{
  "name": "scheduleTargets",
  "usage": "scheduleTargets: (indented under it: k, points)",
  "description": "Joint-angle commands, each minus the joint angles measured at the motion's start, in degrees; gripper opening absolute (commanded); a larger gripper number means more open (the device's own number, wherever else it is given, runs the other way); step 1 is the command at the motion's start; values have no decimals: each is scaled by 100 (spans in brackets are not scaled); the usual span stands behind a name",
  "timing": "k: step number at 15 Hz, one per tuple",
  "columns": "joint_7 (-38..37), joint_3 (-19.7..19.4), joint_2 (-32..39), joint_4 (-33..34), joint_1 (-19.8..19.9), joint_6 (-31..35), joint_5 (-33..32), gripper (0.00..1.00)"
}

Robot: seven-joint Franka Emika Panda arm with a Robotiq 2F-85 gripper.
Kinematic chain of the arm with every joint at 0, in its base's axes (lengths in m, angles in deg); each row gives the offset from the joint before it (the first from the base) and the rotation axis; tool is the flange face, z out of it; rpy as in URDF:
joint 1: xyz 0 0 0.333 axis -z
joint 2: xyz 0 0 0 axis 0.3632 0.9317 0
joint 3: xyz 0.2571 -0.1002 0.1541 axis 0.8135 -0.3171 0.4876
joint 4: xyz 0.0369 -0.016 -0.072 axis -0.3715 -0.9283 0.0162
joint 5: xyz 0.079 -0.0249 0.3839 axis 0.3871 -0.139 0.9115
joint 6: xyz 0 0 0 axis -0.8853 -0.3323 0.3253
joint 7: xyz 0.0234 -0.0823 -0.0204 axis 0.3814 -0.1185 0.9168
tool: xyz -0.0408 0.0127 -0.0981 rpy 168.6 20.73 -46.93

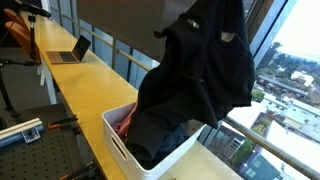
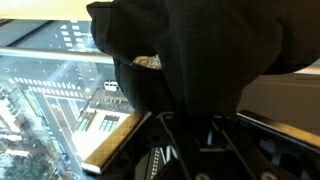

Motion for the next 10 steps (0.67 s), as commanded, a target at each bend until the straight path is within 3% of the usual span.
scheduleTargets:
  k: [1,7,9,10]
  points:
    - [-309,67,-695,-1436,-193,411,27,3]
    - [-1078,18,-1413,-3298,-447,823,-95,3]
    - [-1244,29,-1696,-3933,-456,1012,-47,3]
    - [-1321,222,-1830,-4223,-277,1093,-39,3]
